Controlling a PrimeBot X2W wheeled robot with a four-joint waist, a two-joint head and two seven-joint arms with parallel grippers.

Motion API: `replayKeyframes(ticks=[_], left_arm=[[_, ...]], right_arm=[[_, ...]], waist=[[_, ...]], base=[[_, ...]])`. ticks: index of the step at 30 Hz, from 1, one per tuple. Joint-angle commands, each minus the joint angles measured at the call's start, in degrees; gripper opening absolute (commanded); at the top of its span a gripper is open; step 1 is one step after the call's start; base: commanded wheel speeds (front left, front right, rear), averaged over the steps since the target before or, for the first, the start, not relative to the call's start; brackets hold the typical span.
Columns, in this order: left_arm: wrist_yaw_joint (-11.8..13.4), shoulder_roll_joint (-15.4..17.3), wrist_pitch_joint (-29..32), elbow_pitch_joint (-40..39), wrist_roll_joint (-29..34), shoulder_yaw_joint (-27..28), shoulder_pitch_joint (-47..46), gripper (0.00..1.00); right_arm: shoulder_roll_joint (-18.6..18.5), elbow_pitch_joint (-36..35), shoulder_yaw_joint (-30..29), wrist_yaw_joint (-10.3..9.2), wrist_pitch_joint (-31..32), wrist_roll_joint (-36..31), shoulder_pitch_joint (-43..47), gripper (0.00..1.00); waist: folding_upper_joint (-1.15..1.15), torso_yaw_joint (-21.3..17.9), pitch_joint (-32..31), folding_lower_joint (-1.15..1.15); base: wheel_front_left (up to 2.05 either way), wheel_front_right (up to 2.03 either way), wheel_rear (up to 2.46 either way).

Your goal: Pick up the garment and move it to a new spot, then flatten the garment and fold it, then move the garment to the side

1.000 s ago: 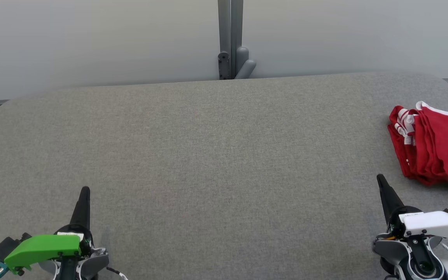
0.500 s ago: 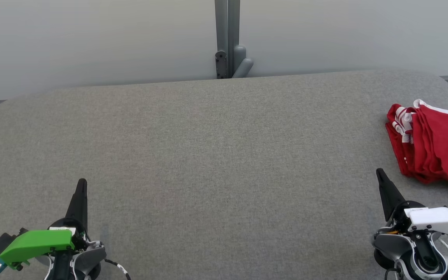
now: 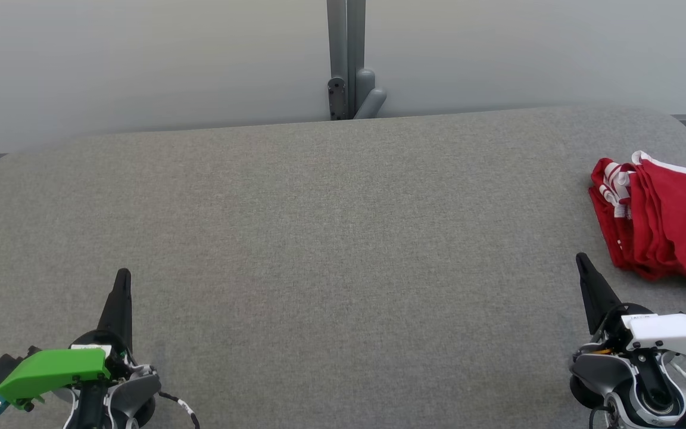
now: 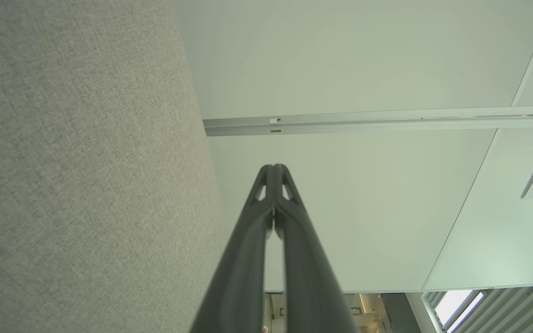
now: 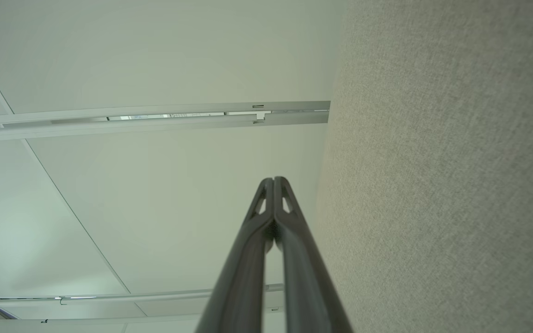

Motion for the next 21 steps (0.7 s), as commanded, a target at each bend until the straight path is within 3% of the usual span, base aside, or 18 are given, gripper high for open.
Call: replayKeyframes(ticks=[1,21], left_arm=[[-0.29,0.29,0.25,-0.02,-0.16,0.28,-0.74,0.0],[-0.29,0.29,0.25,-0.03,-0.16,0.27,-0.74,0.0]], right_arm=[[-0.28,-0.21,-0.15,0.02,0.25,0.29,-0.27,0.0],[-0.28,-0.21,-0.14,0.02,0.24,0.29,-0.26,0.0]], waist=[[0.0,0.0,0.0,0.0],[0.0,0.0,0.0,0.0]], base=[[0.0,0.0,0.0],[0.0,0.0,0.0]])
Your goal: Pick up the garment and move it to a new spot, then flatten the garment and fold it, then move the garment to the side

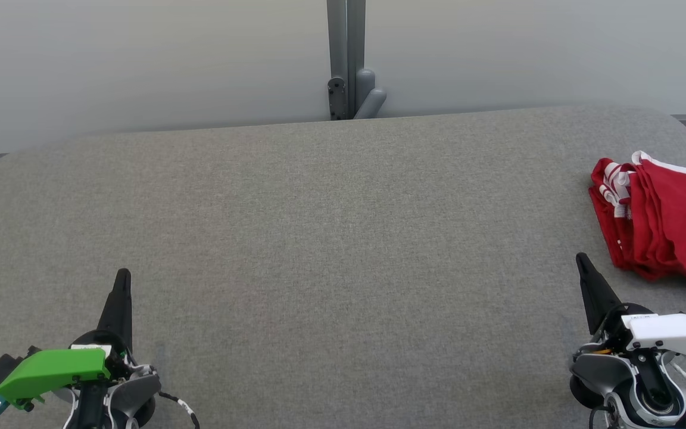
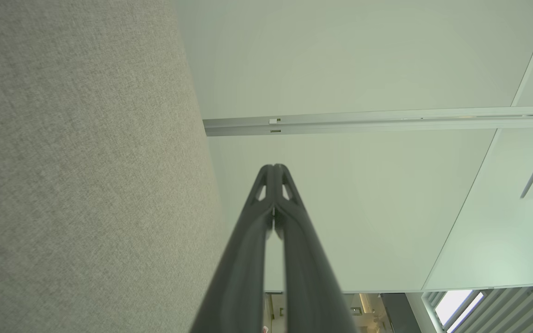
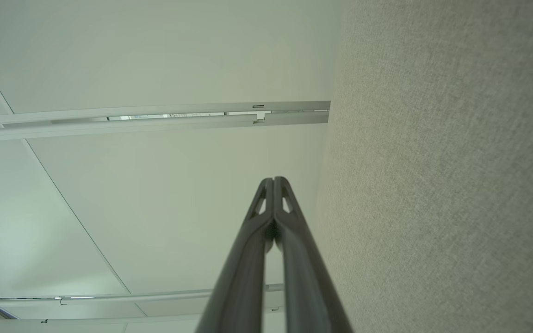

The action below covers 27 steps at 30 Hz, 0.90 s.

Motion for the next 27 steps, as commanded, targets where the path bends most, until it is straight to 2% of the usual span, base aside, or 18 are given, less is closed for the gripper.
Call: replayKeyframes(ticks=[1,27], left_arm=[[-0.29,0.29,0.25,-0.03,-0.16,0.27,-0.74,0.0],[-0.29,0.29,0.25,-0.03,-0.16,0.27,-0.74,0.0]], right_arm=[[-0.28,-0.21,-0.14,0.02,0.23,0.3,-0.26,0.0],[-0.28,-0.21,-0.14,0.02,0.23,0.29,-0.26,0.0]], waist=[[0.0,0.0,0.0,0.0],[0.0,0.0,0.0,0.0]], base=[[0.0,0.0,0.0],[0.0,0.0,0.0]])
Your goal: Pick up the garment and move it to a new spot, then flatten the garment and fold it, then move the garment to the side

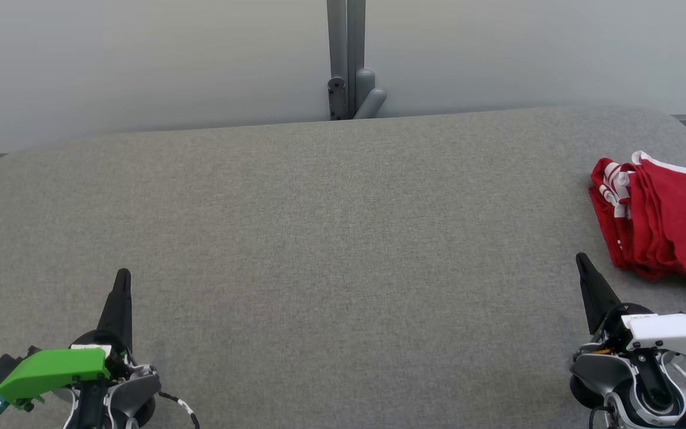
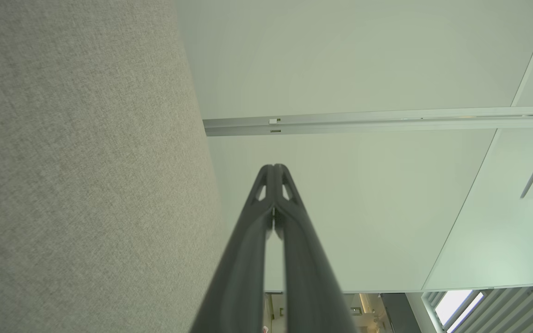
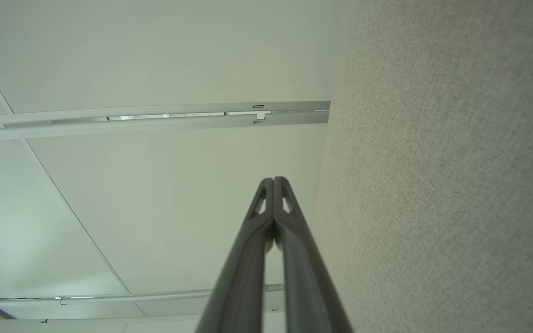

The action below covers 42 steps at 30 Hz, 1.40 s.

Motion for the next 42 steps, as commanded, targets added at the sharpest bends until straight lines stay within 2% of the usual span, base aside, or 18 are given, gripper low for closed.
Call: replayKeyframes(ticks=[1,42], left_arm=[[-0.28,0.29,0.25,-0.02,-0.16,0.27,-0.74,0.0],[-0.27,0.29,0.25,-0.03,-0.16,0.27,-0.74,0.0]], right_arm=[[-0.28,-0.21,-0.14,0.02,0.24,0.28,-0.26,0.0],[-0.28,-0.21,-0.13,0.02,0.23,0.28,-0.26,0.0]], waist=[[0.0,0.0,0.0,0.0],[0.0,0.0,0.0,0.0]], base=[[0.0,0.0,0.0],[0.0,0.0,0.0]])
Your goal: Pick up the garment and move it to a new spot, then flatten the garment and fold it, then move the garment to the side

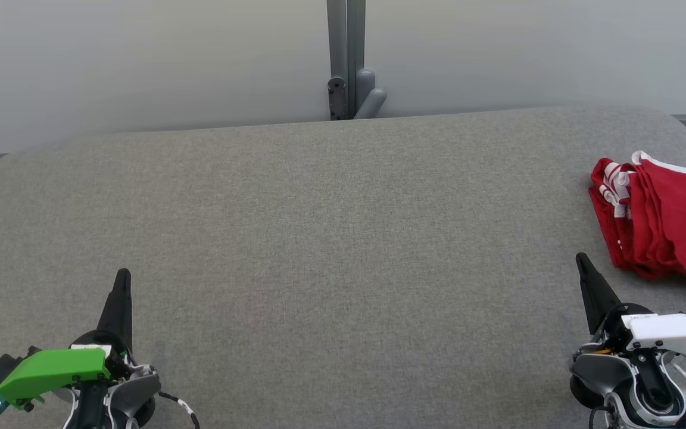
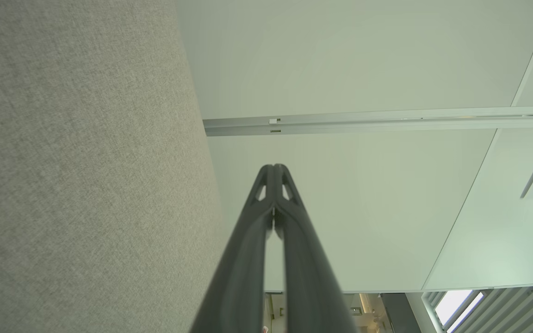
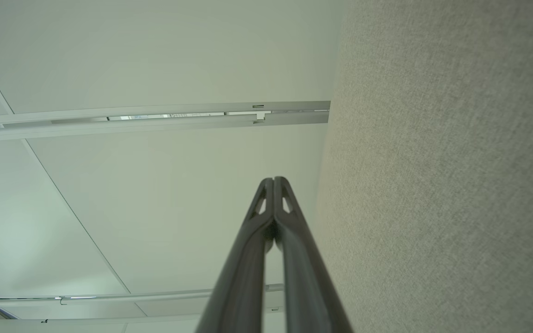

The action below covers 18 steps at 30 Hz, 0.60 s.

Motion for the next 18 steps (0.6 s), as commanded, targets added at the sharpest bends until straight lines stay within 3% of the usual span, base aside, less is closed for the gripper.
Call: replayKeyframes(ticks=[1,18], left_arm=[[-0.27,0.29,0.25,-0.03,-0.16,0.27,-0.74,0.0],[-0.27,0.29,0.25,-0.03,-0.16,0.27,-0.74,0.0]], right_arm=[[-0.28,-0.21,-0.13,0.02,0.23,0.28,-0.26,0.0],[-0.28,-0.21,-0.13,0.02,0.23,0.29,-0.26,0.0]], waist=[[0.0,0.0,0.0,0.0],[0.0,0.0,0.0,0.0]], base=[[0.0,0.0,0.0],[0.0,0.0,0.0]])
